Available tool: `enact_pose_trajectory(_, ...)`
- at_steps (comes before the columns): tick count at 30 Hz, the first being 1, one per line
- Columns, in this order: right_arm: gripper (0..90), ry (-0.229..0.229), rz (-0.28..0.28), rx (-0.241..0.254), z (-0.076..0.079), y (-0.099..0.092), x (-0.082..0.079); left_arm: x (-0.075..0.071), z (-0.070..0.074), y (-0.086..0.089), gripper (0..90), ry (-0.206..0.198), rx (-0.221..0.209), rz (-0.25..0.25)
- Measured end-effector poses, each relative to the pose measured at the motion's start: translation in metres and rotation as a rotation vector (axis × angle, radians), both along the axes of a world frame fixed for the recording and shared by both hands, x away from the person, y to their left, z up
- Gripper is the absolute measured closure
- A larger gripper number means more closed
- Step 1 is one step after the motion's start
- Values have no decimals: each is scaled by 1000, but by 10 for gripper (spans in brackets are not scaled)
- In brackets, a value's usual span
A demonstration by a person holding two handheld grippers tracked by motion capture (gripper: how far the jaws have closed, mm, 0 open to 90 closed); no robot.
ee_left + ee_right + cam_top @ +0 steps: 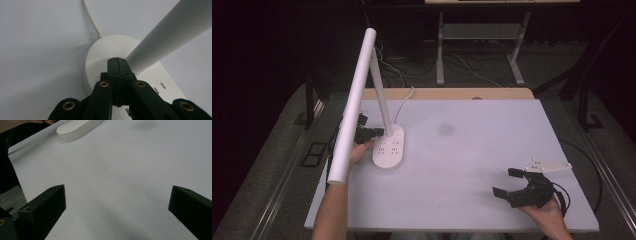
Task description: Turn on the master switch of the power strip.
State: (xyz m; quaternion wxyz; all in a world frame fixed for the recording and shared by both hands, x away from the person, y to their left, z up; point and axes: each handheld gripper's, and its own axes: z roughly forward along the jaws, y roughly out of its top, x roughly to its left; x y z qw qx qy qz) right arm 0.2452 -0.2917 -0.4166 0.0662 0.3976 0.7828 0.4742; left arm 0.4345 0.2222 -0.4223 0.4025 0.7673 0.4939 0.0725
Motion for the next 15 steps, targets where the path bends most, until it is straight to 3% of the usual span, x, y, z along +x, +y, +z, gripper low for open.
enact_pose_trajectory(6,6,-6,5,3,1,0,-1,2,-2,0,900,23,-23,16)
enact_pose_trajectory(11,6,-9,11,5,1,1,-2,1,-2,-2,900,15,-5,23)
enact_pose_trajectory(13,6,-10,14,5,2,1,-2,1,-4,-2,900,5,-12,71)
enact_pose_trajectory(15,6,-12,15,5,2,1,-3,1,-4,-2,900,3,-14,89)
